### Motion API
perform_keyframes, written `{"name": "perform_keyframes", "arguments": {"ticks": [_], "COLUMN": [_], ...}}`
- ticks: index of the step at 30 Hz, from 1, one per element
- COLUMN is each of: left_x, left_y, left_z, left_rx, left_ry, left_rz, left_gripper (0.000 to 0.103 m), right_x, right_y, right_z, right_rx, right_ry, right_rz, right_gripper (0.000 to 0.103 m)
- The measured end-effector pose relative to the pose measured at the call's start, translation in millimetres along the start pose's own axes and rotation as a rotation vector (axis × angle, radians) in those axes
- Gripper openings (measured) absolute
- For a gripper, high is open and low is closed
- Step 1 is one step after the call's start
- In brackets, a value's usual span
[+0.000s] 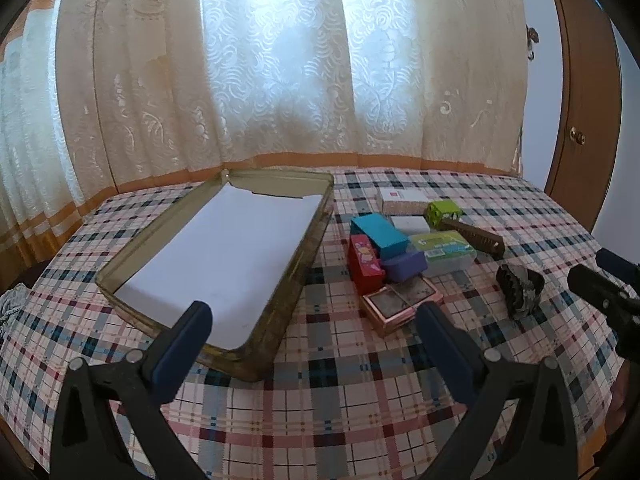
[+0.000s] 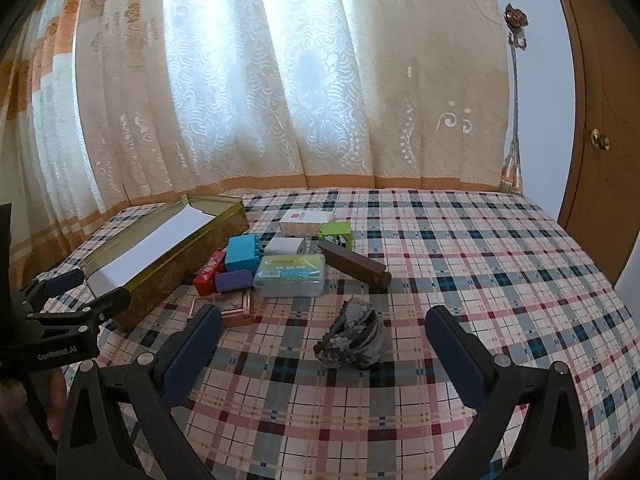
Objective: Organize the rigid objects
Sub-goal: 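Move the right tool toward the grey crumpled object while the left tool approaches the pink photo frame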
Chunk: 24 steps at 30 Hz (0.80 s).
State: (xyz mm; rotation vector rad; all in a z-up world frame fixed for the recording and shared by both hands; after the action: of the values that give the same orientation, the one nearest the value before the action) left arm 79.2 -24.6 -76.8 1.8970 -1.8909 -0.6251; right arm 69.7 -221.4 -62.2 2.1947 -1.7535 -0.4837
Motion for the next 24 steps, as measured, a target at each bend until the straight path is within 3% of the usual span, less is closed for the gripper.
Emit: {"name": "perform_keyframes", "arguments": {"ticks": [24], "left_x": [19], "left_y": [-20], "left_z": [7], "left_rx": [-0.047], "left_ry": [-0.033], "left_rz": [0.007], "left_gripper": [0.103], "right_x": [19], "right_y": [-16], "right_z": [15], "right_rx": [-0.046], "right_ry": [-0.030], "right_rz": [0.024], "right_gripper": [0.103]}}
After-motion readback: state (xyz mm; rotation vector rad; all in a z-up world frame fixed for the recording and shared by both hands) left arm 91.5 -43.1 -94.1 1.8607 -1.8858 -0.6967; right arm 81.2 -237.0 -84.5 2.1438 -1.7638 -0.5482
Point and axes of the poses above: each gripper's, at about its wrist camera, not at the fingertips, and y roughly against the way its jaws point, x to its right, z to its underside, the point moved 8 cm from there along -y, roughly the way its jaws point, and after that the axes turned 3 degrees about -z, right-handed, at the moved point
